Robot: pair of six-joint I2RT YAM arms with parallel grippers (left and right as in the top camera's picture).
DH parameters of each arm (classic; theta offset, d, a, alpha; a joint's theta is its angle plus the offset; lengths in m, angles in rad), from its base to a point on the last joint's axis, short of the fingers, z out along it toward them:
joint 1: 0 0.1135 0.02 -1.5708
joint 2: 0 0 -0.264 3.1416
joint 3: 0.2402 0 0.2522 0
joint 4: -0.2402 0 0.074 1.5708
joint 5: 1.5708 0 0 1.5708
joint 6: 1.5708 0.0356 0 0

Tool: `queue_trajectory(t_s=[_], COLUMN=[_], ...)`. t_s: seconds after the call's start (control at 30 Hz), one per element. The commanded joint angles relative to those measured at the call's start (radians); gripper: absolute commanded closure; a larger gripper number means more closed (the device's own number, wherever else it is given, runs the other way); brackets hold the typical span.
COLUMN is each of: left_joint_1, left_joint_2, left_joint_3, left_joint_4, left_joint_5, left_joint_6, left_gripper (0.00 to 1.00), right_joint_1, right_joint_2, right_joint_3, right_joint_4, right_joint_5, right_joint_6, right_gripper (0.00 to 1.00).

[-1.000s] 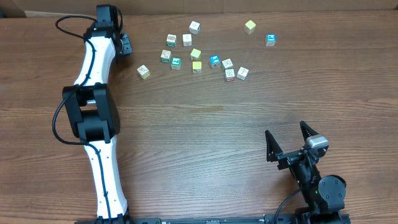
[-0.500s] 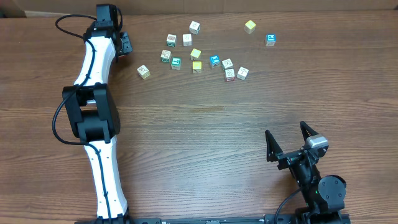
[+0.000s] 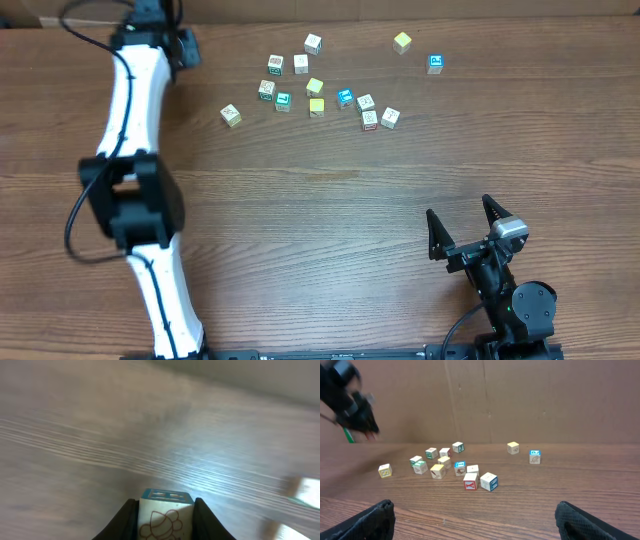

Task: Form a circle
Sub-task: 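Carry the blue-bordered block toward the table centre with the left gripper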

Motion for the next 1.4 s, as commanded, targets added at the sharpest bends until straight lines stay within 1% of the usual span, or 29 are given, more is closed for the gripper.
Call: queue_trajectory(t_s=[0.0, 0.07, 0.23, 0.3, 0.33, 0.4, 0.5, 0.6, 0.7, 0.73, 0.9, 1.03, 1.1, 1.23, 1.37], left_joint_1=[0.003, 0.003, 0.003, 0.003, 0.003, 0.003, 0.003, -0.002, -0.02, -0.04, -0.121, -0.177, -0.222, -0.255, -0.293], left_joint_2=[-0.194, -0.297, -0.454, -0.531, -0.569, -0.597, -0.608, -0.603, -0.6, -0.6, -0.6, -0.6, -0.6, -0.6, -0.6], left_joint_3=[0.021, 0.021, 0.021, 0.021, 0.021, 0.021, 0.021, 0.011, -0.012, -0.044, -0.183, -0.314, -0.446, -0.568, -0.684], left_joint_4=[-0.057, -0.135, -0.28, -0.378, -0.451, -0.536, -0.643, -0.737, -0.807, -0.82, -0.812, -0.753, -0.696, -0.629, -0.537], left_joint_5=[0.025, 0.045, 0.069, 0.07, 0.072, 0.098, 0.195, 0.286, 0.3, 0.296, 0.296, 0.296, 0.295, 0.296, 0.294], left_joint_6=[-0.011, -0.028, -0.045, -0.045, -0.065, -0.085, -0.12, -0.122, -0.122, -0.118, -0.122, -0.124, -0.163, -0.207, -0.275], left_gripper=[0.81, 0.82, 0.84, 0.91, 0.96, 0.96, 0.96, 0.96, 0.96, 0.96, 0.96, 0.96, 0.96, 0.96, 0.96], right_joint_1=[-0.005, -0.005, -0.005, -0.005, -0.005, -0.005, -0.005, -0.005, -0.005, -0.005, -0.005, -0.005, -0.005, -0.005, -0.005], right_joint_2=[-0.008, -0.008, -0.008, -0.008, -0.008, -0.008, -0.008, -0.008, -0.008, -0.008, -0.008, -0.008, -0.008, -0.008, -0.008], right_joint_3=[-0.01, -0.01, -0.01, -0.01, -0.01, -0.01, -0.01, -0.01, -0.01, -0.01, -0.01, -0.01, -0.01, -0.01, -0.01], right_joint_4=[0.005, 0.005, 0.005, 0.005, 0.005, 0.005, 0.005, 0.005, 0.005, 0.005, 0.005, 0.005, 0.005, 0.005, 0.005], right_joint_5=[0.002, 0.002, 0.002, 0.002, 0.002, 0.002, 0.002, 0.002, 0.002, 0.002, 0.002, 0.002, 0.002, 0.002, 0.002], right_joint_6=[-0.005, -0.005, -0.005, -0.005, -0.005, -0.005, -0.005, -0.005, -0.005, -0.005, -0.005, -0.005, -0.005, -0.005, -0.005], right_gripper=[0.0, 0.0, 0.0, 0.0, 0.0, 0.0, 0.0, 0.0, 0.0, 0.0, 0.0, 0.0, 0.0, 0.0, 0.0])
